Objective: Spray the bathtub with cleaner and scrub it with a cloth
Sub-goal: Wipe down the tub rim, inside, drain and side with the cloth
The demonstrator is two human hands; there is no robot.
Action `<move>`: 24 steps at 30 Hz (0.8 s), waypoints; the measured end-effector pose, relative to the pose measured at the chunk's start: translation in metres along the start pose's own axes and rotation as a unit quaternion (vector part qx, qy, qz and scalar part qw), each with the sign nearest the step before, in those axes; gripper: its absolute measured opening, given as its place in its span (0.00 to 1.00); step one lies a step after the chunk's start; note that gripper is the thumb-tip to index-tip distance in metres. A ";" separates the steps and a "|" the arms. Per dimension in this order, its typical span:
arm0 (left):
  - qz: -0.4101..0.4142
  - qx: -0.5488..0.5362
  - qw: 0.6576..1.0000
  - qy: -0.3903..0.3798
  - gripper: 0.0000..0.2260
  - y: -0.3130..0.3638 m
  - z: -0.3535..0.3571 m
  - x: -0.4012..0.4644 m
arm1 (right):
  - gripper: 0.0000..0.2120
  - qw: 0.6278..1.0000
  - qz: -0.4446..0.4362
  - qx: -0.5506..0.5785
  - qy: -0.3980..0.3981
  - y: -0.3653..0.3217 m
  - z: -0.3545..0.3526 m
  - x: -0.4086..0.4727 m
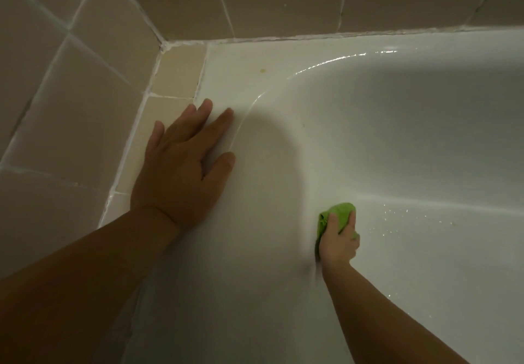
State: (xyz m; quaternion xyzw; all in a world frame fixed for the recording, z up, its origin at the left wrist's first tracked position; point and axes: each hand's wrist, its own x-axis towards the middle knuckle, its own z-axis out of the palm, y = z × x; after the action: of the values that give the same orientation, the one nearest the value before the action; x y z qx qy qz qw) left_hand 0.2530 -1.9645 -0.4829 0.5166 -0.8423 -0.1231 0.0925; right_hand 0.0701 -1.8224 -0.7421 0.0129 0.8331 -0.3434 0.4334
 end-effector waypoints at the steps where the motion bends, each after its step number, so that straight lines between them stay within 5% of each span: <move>1: 0.001 0.001 1.000 0.001 0.27 0.000 0.000 0.002 | 0.30 0.999 0.032 0.006 0.005 -0.002 0.002 0.001; 7: 0.000 -0.008 1.000 0.005 0.27 0.003 0.000 0.006 | 0.32 0.980 -0.030 0.188 -0.048 -0.090 0.013 -0.044; 11: 0.000 -0.012 1.000 0.013 0.26 0.002 -0.001 0.007 | 0.36 0.938 -0.256 0.213 -0.097 -0.160 0.012 -0.107; 15: -0.006 -0.028 0.999 0.026 0.24 0.001 0.000 0.009 | 0.32 0.877 -0.438 0.124 -0.153 -0.170 0.006 -0.144; 24: -0.030 -0.068 0.996 0.058 0.22 0.002 0.000 0.009 | 0.35 0.927 -0.346 0.116 -0.084 -0.163 0.009 -0.132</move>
State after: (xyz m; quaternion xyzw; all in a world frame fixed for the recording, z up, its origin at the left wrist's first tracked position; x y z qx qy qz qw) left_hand 0.2472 -1.9711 -0.4823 0.5400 -0.8095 -0.1530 0.1725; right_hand 0.1064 -1.9160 -0.5577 -0.2544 0.7009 -0.5661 0.3515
